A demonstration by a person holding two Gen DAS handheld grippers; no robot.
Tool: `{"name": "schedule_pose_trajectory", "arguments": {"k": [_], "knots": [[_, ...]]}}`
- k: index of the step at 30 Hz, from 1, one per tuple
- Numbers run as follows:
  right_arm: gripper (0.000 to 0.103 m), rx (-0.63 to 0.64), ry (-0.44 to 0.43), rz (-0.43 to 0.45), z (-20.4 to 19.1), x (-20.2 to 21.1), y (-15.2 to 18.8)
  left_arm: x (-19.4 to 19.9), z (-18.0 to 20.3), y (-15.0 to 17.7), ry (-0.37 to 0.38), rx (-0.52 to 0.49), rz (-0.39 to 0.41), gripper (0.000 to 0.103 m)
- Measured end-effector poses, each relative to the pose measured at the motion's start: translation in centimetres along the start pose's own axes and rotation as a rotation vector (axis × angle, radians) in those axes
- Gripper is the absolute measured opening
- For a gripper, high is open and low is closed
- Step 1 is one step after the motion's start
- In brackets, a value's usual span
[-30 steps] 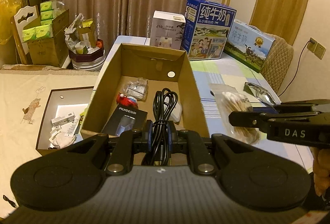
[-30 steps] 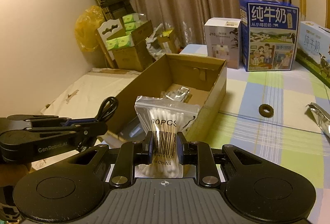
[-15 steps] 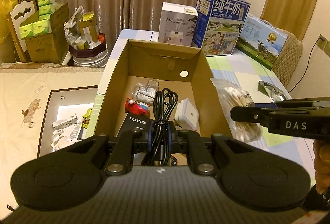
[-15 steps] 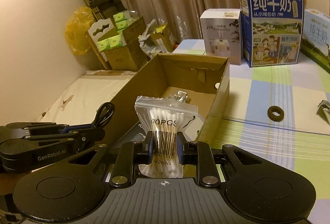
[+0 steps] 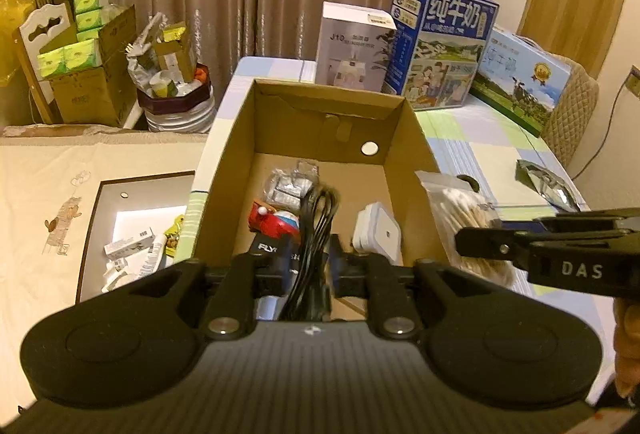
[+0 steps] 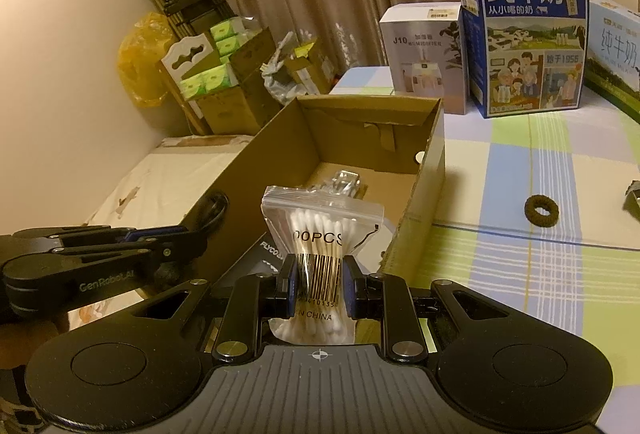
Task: Organize objects
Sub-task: 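Open both tools over the box to drop the cable and swab bag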
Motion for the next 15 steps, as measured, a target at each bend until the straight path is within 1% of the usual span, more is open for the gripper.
{"name": "schedule_pose_trajectory", "arguments": {"k": [1,15], "knots": [[0.019,-0.001,0.000,0.001,0.0,0.1,0.0,0.0,-0.1,0.0,0.007,0.009,0.001,0.030],[0.019,-0.015,-0.031,0.002,-1.1,0.1,-0.5,1.7,-1.6,1.0,-0.015,0.031,0.001,0.030]]}}
Point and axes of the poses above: each gripper's, at about its wrist camera, not at the fingertips, and x roughly against the way its jaws point, z to its right, y to its underside, the point moved 4 cm from there along -x, roughly the way its jaws point, and after that the axes turned 1 degree about x, right-handed, at the moved point
